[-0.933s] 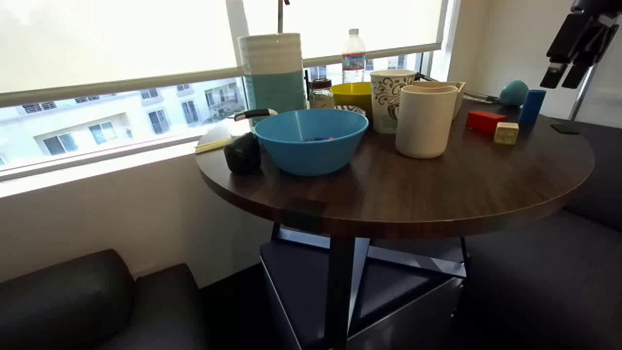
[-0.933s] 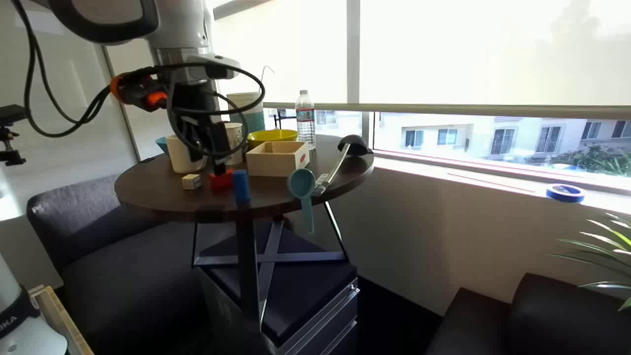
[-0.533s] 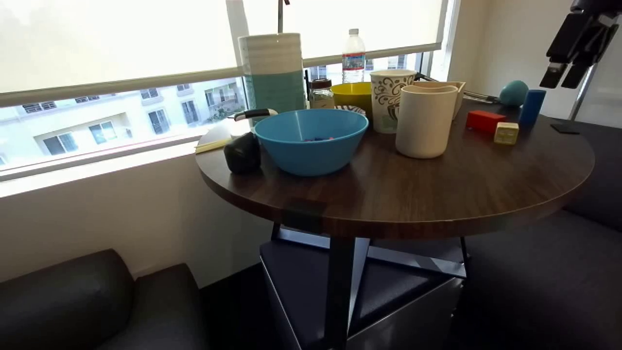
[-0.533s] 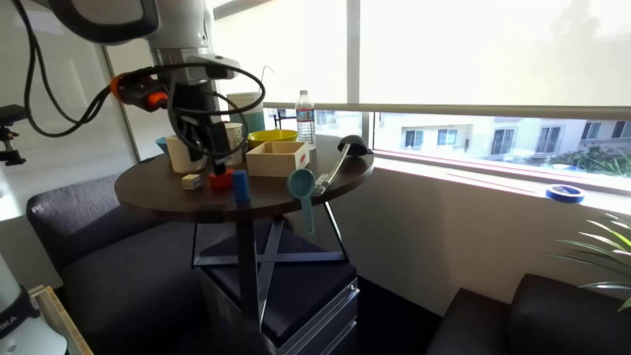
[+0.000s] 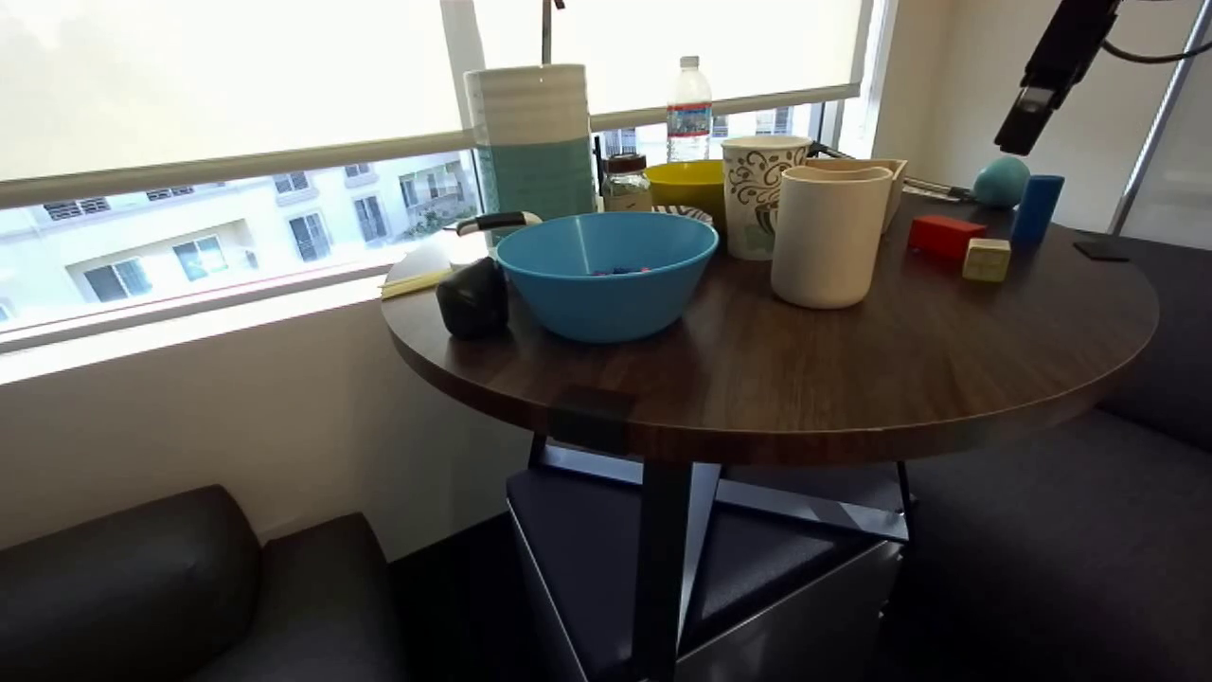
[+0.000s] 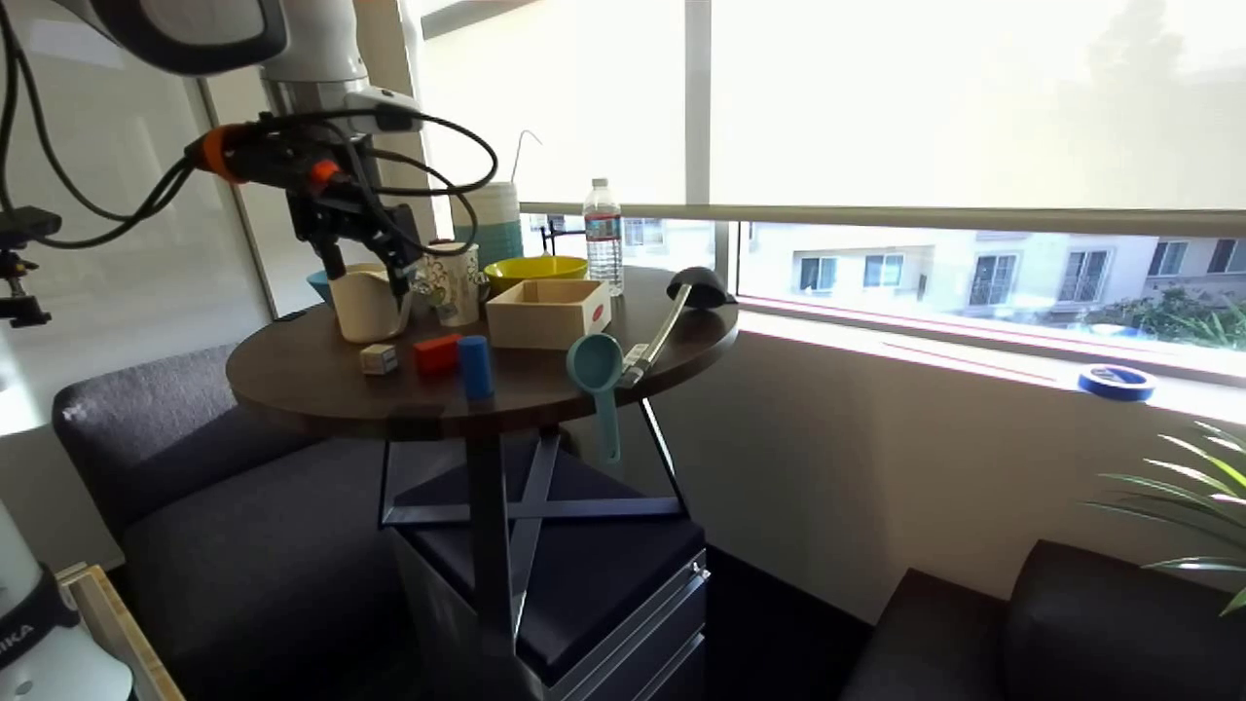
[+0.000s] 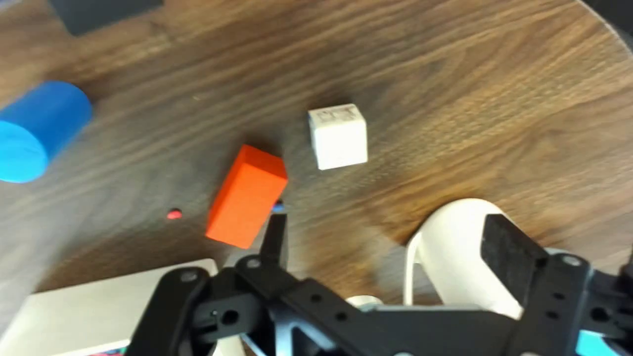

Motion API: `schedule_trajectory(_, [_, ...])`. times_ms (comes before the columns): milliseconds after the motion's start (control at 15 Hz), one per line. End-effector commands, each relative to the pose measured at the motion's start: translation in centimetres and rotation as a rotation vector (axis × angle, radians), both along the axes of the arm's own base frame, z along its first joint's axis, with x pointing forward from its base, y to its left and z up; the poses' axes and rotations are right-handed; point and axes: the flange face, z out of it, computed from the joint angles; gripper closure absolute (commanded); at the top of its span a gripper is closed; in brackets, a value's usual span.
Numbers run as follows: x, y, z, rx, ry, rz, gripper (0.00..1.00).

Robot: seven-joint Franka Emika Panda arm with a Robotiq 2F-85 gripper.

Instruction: Put the beige cup upside down

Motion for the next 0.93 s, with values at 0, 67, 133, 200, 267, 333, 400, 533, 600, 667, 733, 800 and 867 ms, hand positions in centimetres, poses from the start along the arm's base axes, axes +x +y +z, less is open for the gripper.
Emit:
schedule_trajectory(0, [0.3, 4.1, 0.6, 0.102, -0.065, 0.126, 0.0])
schedule_trajectory(67, [0.7, 5.0, 0.5, 0.134, -0.074, 0.137, 0.0])
schedule_trajectory(133, [1.1, 5.6, 0.5, 0.168, -0.077, 0.116, 0.0])
schedule_trajectory(200, [1.3, 6.1, 0.5, 0.198, -0.084, 0.116, 0.0])
schedule_trajectory(267, [1.5, 6.5, 0.4, 0.226, -0.086, 0.092, 0.0])
schedule_trajectory(333, [1.6, 6.7, 0.3, 0.246, -0.093, 0.086, 0.0])
schedule_trajectory(400, [1.8, 6.9, 0.2, 0.268, -0.088, 0.069, 0.0])
schedule_trajectory(533, [2.2, 6.9, -0.3, 0.281, -0.087, 0.011, 0.0])
schedule_trajectory(600, [2.5, 6.9, -0.5, 0.284, -0.089, -0.023, 0.0])
schedule_trajectory(667, [2.8, 6.7, -0.7, 0.281, -0.095, -0.059, 0.0])
schedule_trajectory(733, [3.1, 6.6, -0.8, 0.281, -0.099, -0.091, 0.0])
schedule_trajectory(800, [3.3, 6.6, -1.1, 0.279, -0.098, -0.118, 0.0])
schedule_trajectory(867, [3.5, 6.6, -1.3, 0.275, -0.096, -0.144, 0.0])
